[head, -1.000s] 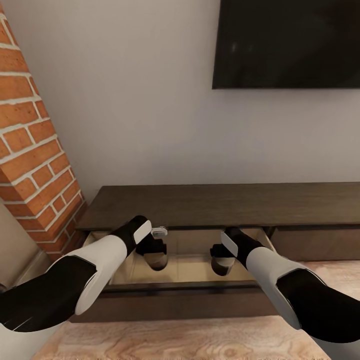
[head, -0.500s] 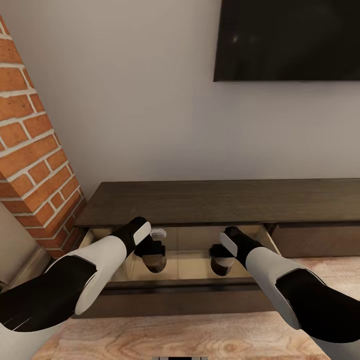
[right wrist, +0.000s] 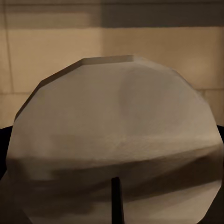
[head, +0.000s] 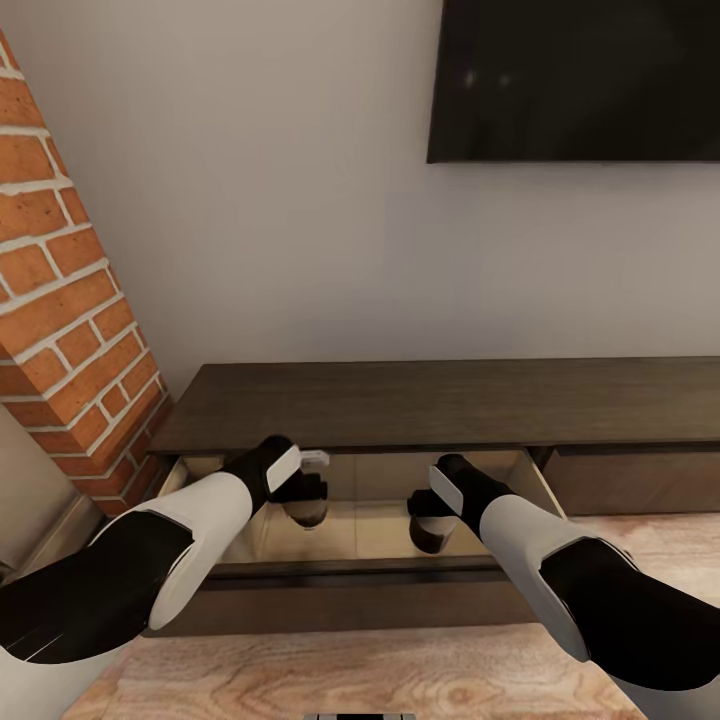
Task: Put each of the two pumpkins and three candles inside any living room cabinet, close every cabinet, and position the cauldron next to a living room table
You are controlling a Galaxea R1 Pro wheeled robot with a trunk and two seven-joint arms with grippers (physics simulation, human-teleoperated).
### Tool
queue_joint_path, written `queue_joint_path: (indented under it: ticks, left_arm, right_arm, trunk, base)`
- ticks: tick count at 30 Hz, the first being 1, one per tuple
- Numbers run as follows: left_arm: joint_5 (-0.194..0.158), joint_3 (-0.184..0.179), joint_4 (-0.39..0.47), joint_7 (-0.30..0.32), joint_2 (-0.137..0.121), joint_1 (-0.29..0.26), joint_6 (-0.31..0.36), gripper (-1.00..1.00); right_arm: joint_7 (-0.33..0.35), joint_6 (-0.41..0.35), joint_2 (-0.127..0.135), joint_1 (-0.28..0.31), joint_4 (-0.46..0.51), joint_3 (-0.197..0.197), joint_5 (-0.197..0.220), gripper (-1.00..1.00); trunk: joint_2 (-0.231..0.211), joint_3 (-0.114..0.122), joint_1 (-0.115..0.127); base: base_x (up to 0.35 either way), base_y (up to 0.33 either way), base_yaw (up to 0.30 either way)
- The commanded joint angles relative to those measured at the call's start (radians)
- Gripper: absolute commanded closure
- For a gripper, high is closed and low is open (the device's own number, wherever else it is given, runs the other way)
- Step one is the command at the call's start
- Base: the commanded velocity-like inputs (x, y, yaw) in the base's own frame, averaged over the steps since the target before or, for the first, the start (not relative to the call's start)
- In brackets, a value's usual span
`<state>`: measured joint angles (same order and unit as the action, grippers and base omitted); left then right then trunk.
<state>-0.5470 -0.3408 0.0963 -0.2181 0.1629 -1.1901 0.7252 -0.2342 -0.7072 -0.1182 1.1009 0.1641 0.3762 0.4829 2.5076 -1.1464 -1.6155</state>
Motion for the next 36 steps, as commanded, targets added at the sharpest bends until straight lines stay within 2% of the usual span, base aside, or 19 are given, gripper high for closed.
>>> queue_joint_path:
  ticks: [1, 5, 11, 19, 26, 31, 36]
  left_arm:
    - [-0.01, -0.004, -0.007, -0.007, 0.0, 0.0, -0.001, 1.0]
    - [-0.01, -0.003, -0.031, -0.006, 0.001, 0.0, -0.007, 1.0]
    - [-0.01, -0.003, -0.033, -0.006, 0.003, 0.0, -0.006, 1.0]
    - [-0.01, -0.003, -0.033, -0.006, 0.004, 0.0, -0.005, 1.0]
    - [-0.011, -0.003, -0.033, -0.006, 0.004, 0.0, -0.002, 1.0]
    - [-0.011, -0.003, -0.033, -0.006, 0.004, 0.0, 0.008, 1.0]
    - [-0.011, -0.003, -0.033, -0.006, 0.004, 0.0, 0.028, 1.0]
  right_arm:
    - [-0.008, -0.003, 0.0, 0.0, 0.002, 0.006, 0.011, 1.0]
    - [-0.004, -0.003, -0.002, 0.0, 0.001, 0.006, 0.011, 1.0]
    - [-0.002, 0.022, -0.018, -0.001, 0.0, 0.007, 0.01, 1.0]
    - [-0.002, 0.029, -0.02, -0.001, 0.0, 0.006, 0.009, 1.0]
    - [-0.002, 0.032, -0.02, -0.001, 0.0, 0.007, 0.009, 1.0]
    - [-0.002, 0.094, -0.02, -0.001, -0.022, 0.007, 0.007, 1.0]
    - [-0.002, 0.111, -0.02, -0.001, -0.031, 0.008, 0.006, 1.0]
  trunk:
    - [0.0, -0.001, 0.0]
    - [0.0, -0.001, 0.0]
    - [0.0, -0.001, 0.0]
    - [0.0, -0.001, 0.0]
    - [0.002, -0.028, -0.003]
    - [0.003, -0.047, -0.005]
    - [0.003, -0.047, -0.005]
  base:
    - [0.0, 0.0, 0.0]
    - [0.0, 0.0, 0.0]
    - [0.0, 0.0, 0.0]
    - [0.0, 0.0, 0.0]
    - [0.0, 0.0, 0.0]
    - [0.0, 0.0, 0.0]
    - [0.0, 0.0, 0.0]
